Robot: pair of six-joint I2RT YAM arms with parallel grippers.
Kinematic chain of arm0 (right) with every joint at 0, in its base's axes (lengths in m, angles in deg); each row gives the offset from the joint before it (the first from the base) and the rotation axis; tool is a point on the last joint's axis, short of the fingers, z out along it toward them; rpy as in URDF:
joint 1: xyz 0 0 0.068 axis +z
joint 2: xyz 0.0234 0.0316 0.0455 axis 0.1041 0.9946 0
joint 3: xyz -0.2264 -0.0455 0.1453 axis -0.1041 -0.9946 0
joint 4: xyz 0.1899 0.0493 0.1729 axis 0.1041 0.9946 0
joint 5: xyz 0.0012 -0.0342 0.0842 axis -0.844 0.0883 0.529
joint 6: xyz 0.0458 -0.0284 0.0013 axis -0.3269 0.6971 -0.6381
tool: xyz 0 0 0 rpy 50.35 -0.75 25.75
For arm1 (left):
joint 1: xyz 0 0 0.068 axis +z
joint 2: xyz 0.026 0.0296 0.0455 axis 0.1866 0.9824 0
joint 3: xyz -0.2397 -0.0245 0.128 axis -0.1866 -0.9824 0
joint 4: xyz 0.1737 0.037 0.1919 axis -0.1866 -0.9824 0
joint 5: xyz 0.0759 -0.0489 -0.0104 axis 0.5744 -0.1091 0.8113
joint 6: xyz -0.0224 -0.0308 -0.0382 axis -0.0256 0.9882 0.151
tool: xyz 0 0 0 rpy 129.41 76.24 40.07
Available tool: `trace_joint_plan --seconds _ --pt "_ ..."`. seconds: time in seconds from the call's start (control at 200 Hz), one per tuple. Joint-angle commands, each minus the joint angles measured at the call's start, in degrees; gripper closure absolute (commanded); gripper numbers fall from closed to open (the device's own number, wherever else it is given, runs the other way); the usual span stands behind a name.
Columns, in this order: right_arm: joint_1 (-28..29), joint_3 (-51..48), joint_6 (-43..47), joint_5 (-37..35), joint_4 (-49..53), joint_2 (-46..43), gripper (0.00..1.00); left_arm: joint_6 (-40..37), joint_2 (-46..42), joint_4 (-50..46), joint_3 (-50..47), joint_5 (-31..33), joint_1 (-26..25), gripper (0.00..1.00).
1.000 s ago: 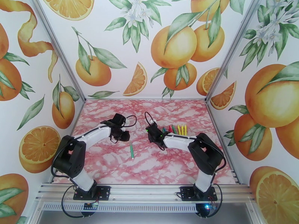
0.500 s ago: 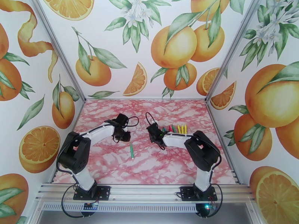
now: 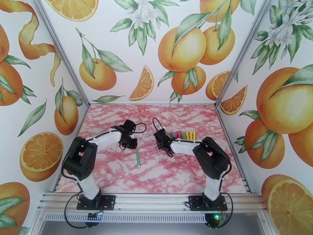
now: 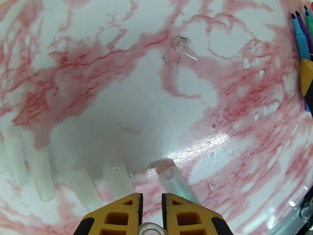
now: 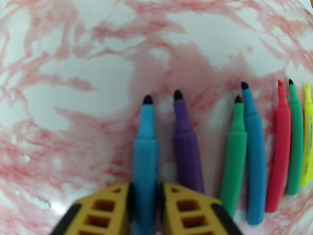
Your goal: Open the pen caps
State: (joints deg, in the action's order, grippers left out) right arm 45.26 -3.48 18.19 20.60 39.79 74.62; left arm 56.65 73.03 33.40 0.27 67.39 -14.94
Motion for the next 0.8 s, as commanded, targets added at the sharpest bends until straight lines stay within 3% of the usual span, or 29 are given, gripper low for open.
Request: trace_joint_plan --seconds 0.0,0.796 --pt "-0.35 0.56 -0.55 -0.88 1.56 -1.13 0.71 0.69 0.35 -0.57 1.79 -0.01 -0.36 0.99" --pt "-0.2 -4.16 -0.55 3.69 -0.98 -9.84 0.67 2.16 2.64 -0.52 2.88 2.85 -1.59 0.83"
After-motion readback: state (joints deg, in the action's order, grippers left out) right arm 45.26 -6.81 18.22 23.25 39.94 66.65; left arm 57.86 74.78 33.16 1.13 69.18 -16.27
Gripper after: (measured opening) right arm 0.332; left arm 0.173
